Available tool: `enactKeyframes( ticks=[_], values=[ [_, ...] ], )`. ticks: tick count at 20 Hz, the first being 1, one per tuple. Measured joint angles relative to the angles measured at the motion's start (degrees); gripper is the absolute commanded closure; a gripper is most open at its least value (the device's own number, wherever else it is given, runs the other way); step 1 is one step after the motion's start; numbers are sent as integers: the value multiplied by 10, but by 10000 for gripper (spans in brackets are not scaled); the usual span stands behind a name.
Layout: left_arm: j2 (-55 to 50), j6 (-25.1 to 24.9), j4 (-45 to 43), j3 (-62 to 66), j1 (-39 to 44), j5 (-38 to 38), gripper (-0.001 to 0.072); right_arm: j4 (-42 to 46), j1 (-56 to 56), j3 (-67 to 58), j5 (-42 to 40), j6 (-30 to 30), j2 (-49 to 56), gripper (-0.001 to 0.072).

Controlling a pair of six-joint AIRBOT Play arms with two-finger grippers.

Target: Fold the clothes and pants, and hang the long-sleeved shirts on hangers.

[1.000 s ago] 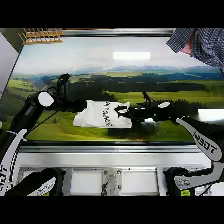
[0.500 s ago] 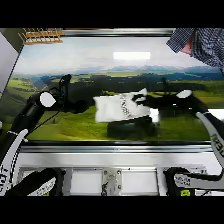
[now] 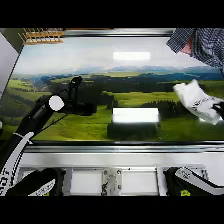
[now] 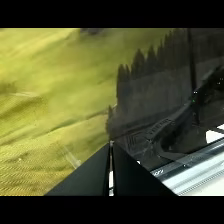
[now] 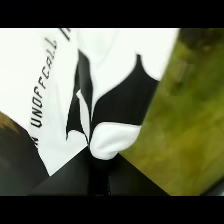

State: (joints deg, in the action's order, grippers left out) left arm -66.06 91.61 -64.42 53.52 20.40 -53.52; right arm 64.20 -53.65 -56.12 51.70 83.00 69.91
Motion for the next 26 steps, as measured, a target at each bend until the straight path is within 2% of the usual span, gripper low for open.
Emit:
enactKeyframes(
  ticks=[6, 7, 8, 9, 13, 17, 22, 26],
  values=[
    [0, 0, 0, 0, 4, 0, 702, 63, -61, 46, 42, 17, -6, 696],
    [0, 0, 0, 0, 4, 0, 702, 72, -64, 50, 47, 21, -8, 641],
    [0, 0, 0, 0, 4, 0, 702, 81, -66, 52, 51, 22, -11, 409],
    [0, 0, 0, 0, 4, 0, 702, 89, -68, 54, 57, 23, -14, 147],
    [0, 0, -3, 0, 4, 0, 701, 103, -68, 55, 74, 22, -39, 136],
    [0, 0, -4, 0, 4, 1, 701, 58, -21, 54, 64, -35, -113, 136],
    [0, -1, -4, 0, 4, 2, 702, -74, 181, 70, 76, -100, -209, 136],
    [0, -1, -4, 0, 4, 2, 702, -114, 402, 82, 84, -118, -235, 136]
  ],
)
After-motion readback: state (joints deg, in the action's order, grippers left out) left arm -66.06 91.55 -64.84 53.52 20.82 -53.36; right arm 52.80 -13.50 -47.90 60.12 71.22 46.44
